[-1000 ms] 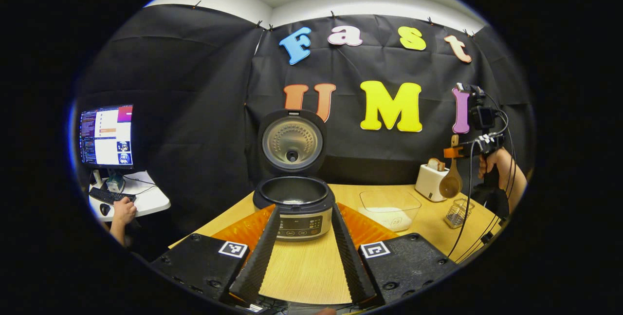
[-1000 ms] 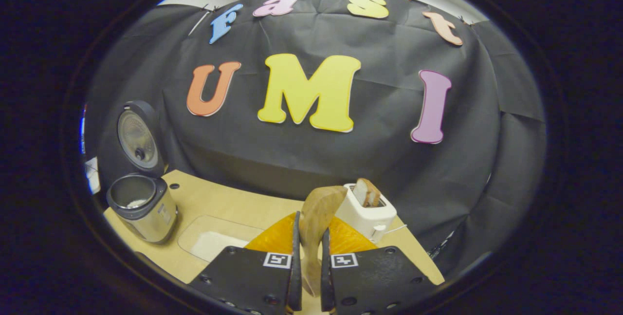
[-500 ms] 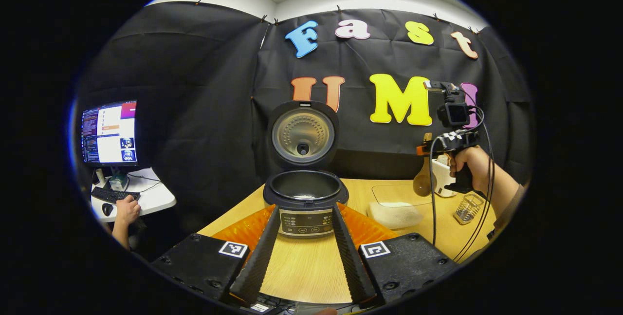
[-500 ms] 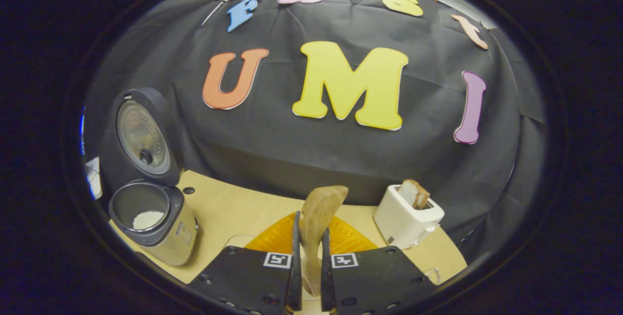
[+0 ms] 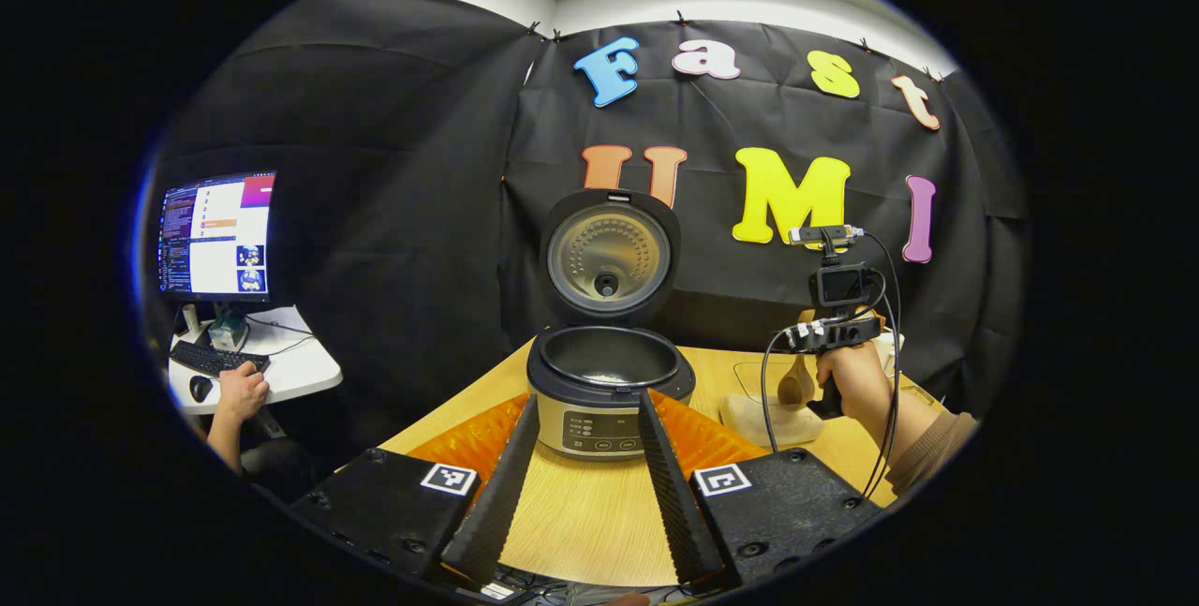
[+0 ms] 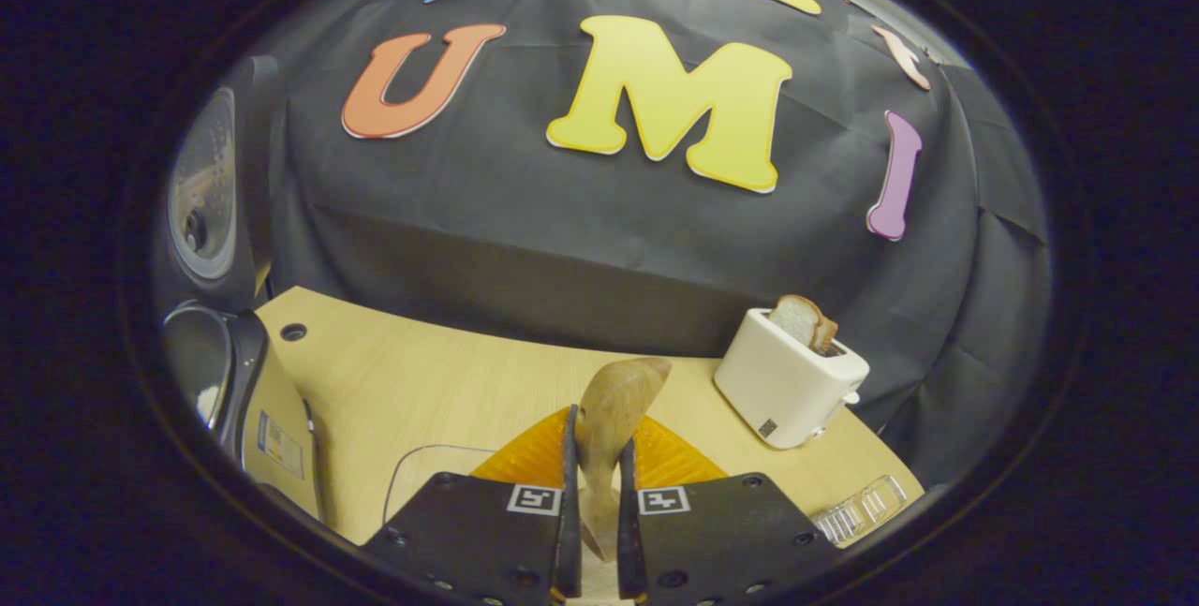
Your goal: Close the left gripper, press the button to open the rice cooker; take a wooden spoon from the chopstick holder with the right hand, scoop a spoonful of rice and pour it into the rice cooker, then put the wooden spoon back into the chopstick holder.
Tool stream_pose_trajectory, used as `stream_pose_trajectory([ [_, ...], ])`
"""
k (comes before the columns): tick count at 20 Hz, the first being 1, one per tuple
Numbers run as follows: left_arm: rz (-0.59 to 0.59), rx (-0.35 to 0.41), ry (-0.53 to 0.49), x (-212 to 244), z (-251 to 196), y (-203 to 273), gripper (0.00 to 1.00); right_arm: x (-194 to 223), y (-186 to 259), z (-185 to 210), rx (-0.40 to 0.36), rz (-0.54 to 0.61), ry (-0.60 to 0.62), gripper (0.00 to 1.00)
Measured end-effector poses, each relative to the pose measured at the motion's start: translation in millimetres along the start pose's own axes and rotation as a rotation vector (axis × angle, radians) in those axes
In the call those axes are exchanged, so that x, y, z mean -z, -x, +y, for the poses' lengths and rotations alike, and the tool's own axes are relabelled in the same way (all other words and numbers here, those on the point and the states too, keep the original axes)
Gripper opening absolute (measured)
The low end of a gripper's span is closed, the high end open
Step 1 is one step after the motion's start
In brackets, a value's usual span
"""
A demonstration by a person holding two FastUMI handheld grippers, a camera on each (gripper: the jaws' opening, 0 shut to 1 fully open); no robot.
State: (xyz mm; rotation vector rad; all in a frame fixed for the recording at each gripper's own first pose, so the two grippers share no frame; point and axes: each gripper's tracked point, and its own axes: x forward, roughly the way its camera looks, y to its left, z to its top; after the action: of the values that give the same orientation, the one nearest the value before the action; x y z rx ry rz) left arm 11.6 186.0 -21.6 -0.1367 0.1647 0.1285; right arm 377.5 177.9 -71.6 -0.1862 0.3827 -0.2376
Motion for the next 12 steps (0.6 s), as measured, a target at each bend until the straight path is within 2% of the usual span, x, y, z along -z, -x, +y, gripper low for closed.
stream_pose_trajectory([
  [3, -0.014, 0.020, -0.054, 0, -4, -2, 0.70, 6, -4, 4, 0.090, 0.002, 0.035, 0.15],
  [5, -0.010, 0.031, -0.055, 3, -5, 0, 0.69, 14, -8, 6, 0.132, 0.018, 0.058, 0.15],
  [10, -0.018, 0.039, -0.044, 0, -1, 0, 0.69, 24, 0, 43, 0.007, 0.093, -0.085, 0.14],
  [12, -0.011, 0.037, -0.042, 1, 0, -1, 0.70, 23, 12, 60, -0.063, 0.141, -0.181, 0.17],
])
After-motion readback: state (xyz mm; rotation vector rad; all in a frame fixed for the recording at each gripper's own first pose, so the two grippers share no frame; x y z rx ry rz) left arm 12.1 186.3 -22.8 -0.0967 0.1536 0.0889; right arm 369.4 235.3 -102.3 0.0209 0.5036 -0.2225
